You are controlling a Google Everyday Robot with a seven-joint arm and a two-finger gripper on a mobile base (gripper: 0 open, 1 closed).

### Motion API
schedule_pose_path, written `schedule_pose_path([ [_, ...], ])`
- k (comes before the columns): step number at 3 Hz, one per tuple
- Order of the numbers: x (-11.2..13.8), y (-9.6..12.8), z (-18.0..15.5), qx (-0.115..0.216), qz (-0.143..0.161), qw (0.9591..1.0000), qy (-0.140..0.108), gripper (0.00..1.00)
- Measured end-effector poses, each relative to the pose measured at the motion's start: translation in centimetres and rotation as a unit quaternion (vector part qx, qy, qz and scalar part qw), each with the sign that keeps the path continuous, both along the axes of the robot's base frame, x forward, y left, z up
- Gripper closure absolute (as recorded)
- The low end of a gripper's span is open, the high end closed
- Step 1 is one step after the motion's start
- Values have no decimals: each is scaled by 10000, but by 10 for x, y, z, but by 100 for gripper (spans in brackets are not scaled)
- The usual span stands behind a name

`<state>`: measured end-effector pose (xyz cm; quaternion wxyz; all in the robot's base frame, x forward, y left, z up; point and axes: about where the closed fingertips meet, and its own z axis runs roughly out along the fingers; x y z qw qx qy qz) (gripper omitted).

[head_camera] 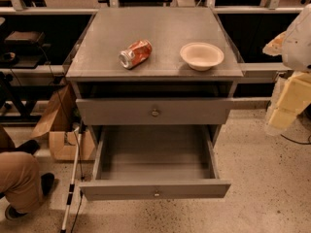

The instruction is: Close middle drawer

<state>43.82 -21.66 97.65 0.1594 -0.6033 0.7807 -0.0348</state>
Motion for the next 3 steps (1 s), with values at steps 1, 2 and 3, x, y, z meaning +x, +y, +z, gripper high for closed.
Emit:
schedule_pose_path([
  [1, 0, 0, 0, 2, 0, 10000, -1, 0],
  [2, -3, -3, -6, 212, 0, 9997, -73, 0],
  [3, -15, 0, -23, 498, -196, 9984, -165, 0],
])
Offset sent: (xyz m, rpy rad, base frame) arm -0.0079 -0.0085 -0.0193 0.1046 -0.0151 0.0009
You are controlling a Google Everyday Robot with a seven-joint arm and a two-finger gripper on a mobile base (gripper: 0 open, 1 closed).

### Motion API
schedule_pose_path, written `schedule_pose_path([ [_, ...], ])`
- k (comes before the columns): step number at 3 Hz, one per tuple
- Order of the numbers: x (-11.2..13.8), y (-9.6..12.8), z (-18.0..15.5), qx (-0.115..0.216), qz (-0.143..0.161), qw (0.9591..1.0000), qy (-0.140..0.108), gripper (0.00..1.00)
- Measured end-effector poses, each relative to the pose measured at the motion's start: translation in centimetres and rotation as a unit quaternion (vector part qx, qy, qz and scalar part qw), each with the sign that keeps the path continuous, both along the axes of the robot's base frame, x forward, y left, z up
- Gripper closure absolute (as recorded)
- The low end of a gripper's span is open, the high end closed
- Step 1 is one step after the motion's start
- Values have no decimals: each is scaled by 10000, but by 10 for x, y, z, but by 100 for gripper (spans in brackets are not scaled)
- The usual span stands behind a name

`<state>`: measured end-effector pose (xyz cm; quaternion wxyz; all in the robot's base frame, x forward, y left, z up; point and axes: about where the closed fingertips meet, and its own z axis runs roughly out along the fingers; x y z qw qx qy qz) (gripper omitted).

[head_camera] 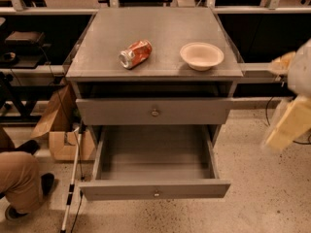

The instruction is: Close middle drawer

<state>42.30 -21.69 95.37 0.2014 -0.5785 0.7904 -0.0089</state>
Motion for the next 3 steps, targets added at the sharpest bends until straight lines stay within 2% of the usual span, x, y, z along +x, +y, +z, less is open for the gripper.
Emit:
schedule_pose_path([
  [1, -19, 20, -92, 553, -476, 9966, 375, 0],
  [2, -36, 46, -168, 939, -779, 9887, 873, 0],
  [3, -47, 71, -247, 1075, -1114, 9783, 1375, 0],
])
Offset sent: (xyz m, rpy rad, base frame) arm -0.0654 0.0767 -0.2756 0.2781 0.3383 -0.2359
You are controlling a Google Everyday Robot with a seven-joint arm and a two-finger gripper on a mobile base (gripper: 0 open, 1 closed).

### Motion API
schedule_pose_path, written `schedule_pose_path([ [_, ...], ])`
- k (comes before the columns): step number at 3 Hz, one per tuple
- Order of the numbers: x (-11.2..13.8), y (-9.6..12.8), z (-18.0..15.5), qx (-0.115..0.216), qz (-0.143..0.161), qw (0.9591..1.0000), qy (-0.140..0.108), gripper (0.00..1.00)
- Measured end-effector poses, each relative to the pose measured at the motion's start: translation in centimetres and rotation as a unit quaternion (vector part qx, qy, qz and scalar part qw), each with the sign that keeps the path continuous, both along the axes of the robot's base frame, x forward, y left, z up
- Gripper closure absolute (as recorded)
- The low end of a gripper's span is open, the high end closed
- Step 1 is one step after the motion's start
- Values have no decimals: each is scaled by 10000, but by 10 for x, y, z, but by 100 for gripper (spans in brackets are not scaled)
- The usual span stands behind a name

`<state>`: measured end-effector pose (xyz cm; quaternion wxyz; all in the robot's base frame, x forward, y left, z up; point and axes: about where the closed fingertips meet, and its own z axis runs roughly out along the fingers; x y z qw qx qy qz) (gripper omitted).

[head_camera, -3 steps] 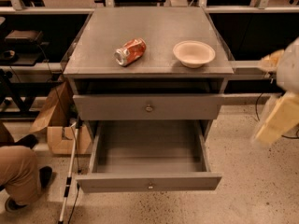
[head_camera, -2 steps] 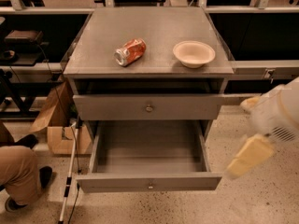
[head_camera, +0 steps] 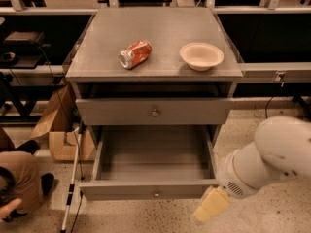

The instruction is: Close middle drawer

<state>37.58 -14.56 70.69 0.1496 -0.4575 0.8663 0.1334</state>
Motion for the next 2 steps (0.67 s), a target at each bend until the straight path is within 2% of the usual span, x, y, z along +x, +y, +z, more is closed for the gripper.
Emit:
schedule_pose_path([
  [1, -4, 14, -77, 70, -315, 9980, 547, 0],
  [2, 4, 11, -147, 91, -411, 9932, 1084, 0],
])
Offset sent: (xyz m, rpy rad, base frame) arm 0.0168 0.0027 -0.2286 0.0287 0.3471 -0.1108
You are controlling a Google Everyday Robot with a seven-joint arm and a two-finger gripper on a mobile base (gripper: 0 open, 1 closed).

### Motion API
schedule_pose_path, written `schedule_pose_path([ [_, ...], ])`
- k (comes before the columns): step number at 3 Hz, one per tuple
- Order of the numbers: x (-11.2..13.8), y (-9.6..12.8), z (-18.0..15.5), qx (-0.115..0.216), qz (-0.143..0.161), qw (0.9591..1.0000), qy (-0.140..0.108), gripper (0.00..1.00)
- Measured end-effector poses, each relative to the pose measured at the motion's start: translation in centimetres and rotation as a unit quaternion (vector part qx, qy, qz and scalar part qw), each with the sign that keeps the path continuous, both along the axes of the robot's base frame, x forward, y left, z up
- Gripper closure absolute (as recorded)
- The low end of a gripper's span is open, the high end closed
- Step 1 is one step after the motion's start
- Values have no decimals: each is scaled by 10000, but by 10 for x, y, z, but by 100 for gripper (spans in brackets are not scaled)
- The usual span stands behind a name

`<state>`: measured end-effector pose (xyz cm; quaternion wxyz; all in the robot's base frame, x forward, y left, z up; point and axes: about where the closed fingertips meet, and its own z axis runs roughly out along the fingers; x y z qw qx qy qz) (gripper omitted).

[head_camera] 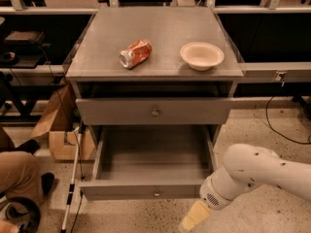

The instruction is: Close middle drawer

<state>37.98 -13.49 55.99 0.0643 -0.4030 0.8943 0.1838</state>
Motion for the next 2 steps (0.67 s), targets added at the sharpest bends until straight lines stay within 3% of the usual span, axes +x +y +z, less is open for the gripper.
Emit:
schedule_pose_path([
  [2, 4, -48, -93, -66, -371, 9954, 885, 3],
])
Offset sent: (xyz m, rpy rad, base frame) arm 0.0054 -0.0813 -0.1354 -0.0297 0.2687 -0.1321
